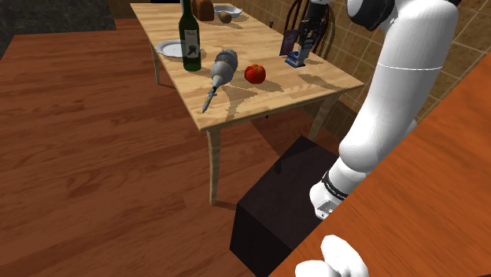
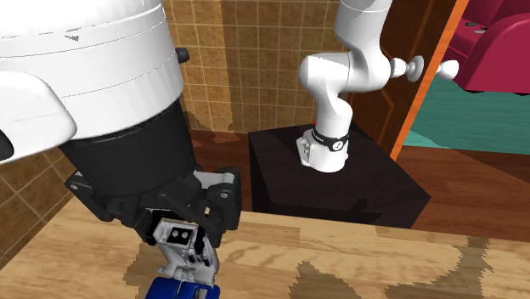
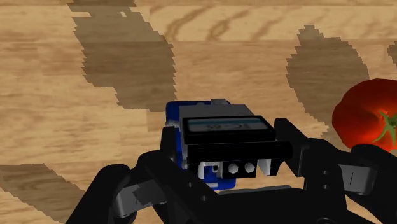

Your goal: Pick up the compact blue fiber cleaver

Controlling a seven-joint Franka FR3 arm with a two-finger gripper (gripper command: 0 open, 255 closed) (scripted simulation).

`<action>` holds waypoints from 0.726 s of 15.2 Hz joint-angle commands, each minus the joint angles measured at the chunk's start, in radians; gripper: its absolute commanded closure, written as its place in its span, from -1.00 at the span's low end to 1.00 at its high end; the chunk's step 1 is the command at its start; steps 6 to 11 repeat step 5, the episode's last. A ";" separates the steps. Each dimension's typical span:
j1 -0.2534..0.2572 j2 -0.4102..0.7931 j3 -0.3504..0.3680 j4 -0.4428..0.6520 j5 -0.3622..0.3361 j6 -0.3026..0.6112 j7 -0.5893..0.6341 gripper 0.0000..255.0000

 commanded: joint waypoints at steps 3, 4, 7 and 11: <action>-0.006 0.004 -0.002 0.057 0.001 -0.053 0.000 1.00; -0.006 0.004 -0.002 0.059 0.001 -0.055 0.000 1.00; -0.006 0.004 -0.002 0.059 0.001 -0.055 0.000 1.00; -0.006 0.004 -0.002 0.059 0.001 -0.055 0.000 1.00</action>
